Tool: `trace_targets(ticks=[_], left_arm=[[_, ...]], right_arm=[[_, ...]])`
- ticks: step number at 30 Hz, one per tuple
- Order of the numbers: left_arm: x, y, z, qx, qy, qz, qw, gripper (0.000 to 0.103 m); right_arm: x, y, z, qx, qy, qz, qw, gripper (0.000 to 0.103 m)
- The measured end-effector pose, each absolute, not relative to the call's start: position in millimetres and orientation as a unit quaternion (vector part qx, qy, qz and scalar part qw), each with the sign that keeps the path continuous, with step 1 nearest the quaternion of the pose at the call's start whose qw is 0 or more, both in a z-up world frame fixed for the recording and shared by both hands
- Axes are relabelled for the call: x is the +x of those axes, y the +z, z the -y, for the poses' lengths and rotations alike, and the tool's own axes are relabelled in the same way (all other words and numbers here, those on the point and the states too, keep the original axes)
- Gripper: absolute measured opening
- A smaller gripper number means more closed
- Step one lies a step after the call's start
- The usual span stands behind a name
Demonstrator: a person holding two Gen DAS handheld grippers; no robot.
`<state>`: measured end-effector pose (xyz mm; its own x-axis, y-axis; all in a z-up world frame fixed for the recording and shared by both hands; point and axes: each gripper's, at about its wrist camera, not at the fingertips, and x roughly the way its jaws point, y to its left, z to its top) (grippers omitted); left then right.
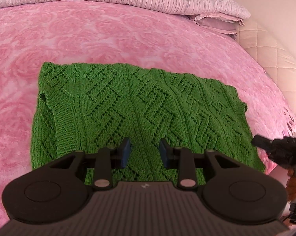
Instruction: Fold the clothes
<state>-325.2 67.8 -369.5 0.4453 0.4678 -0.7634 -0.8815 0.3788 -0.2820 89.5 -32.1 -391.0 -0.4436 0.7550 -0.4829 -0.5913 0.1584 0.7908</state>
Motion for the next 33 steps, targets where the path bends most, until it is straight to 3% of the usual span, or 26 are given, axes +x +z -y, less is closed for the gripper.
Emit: trace_targets(ticks=[4,8,13,15,16,17,24,29,33], left_arm=[[-331.1,-368.3,-62.1,-0.352,0.436,-0.296,0.773,0.028],[-336.4,-366.7,-58.8,-0.355,0.441,-0.294,0.770,0.028],[-338.7,-366.5,-57.7,-0.353,0.443,-0.297,0.769,0.028],[-338.9,-366.6,-57.4,-0.349,0.444,-0.299,0.769,0.028],[-339.0,-366.7,-57.2,-0.348,0.445,-0.301,0.769,0.028],[-339.1,-366.7,-57.0,-0.346,0.445,-0.302,0.769,0.028],[-339.7,-367.2,-55.8,-0.336,0.448,-0.310,0.769,0.028],[-340.2,-367.5,-54.9,-0.328,0.449,-0.316,0.769,0.028],[-343.9,-362.0,-59.7,-0.325,0.454,-0.310,0.770,0.028]], right_arm=[[92.6,-396.0,41.2,0.091,0.649,-0.555,0.512,0.014],[93.8,-395.7,50.2,0.088,0.652,-0.548,0.516,0.027],[90.4,-399.5,57.2,0.076,0.667,-0.553,0.494,0.028],[88.6,-401.8,57.2,0.080,0.671,-0.555,0.485,0.025],[87.5,-401.4,56.8,0.075,0.668,-0.553,0.491,0.004],[86.2,-400.3,56.0,0.066,0.668,-0.551,0.496,0.002],[78.7,-392.3,77.5,-0.010,0.620,-0.537,0.572,0.000],[76.2,-384.0,72.3,-0.033,0.631,-0.527,0.568,0.004],[75.4,-346.9,49.8,-0.064,0.652,-0.425,0.625,0.007]])
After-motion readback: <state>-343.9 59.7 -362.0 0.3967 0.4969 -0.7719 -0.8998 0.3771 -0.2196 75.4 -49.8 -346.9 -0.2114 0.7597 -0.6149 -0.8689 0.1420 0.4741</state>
